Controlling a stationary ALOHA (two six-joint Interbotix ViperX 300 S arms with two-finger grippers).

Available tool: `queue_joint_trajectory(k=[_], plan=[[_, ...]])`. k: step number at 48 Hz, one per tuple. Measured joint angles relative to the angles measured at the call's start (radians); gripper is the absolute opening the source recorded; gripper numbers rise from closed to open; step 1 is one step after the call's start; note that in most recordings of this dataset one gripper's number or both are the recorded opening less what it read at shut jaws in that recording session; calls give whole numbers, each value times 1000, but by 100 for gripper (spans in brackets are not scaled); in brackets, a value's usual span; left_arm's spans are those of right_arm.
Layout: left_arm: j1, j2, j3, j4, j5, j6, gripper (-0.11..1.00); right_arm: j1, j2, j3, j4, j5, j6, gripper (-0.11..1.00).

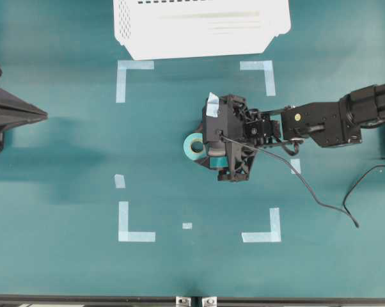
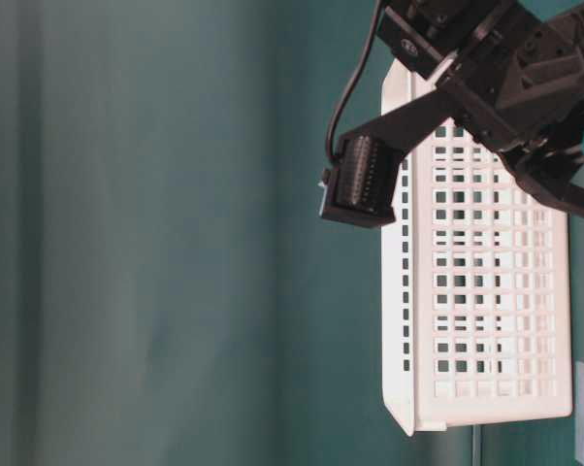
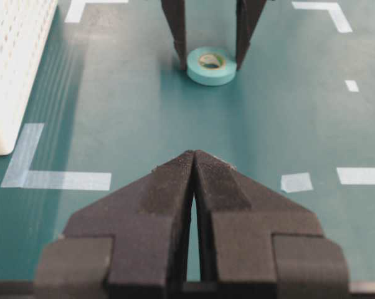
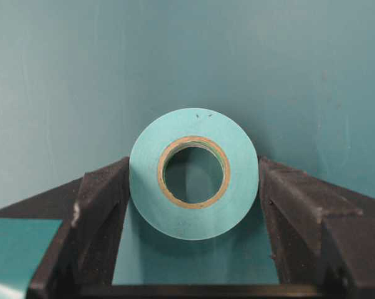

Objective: Put the tape in the middle into the white basket.
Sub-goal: 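Lower the right gripper around the tape roll and close on it, then lift the tape roll and carry it toward the white basket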

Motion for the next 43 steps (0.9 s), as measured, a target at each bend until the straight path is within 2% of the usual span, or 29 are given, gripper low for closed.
queue_joint_trajectory(k=[36, 43], plan=[[0, 0, 0, 0, -2, 0, -11, 0, -241, 0, -3, 179, -6, 68], [0, 0, 0, 0, -2, 0, -11, 0, -285, 0, -17, 204, -6, 68]])
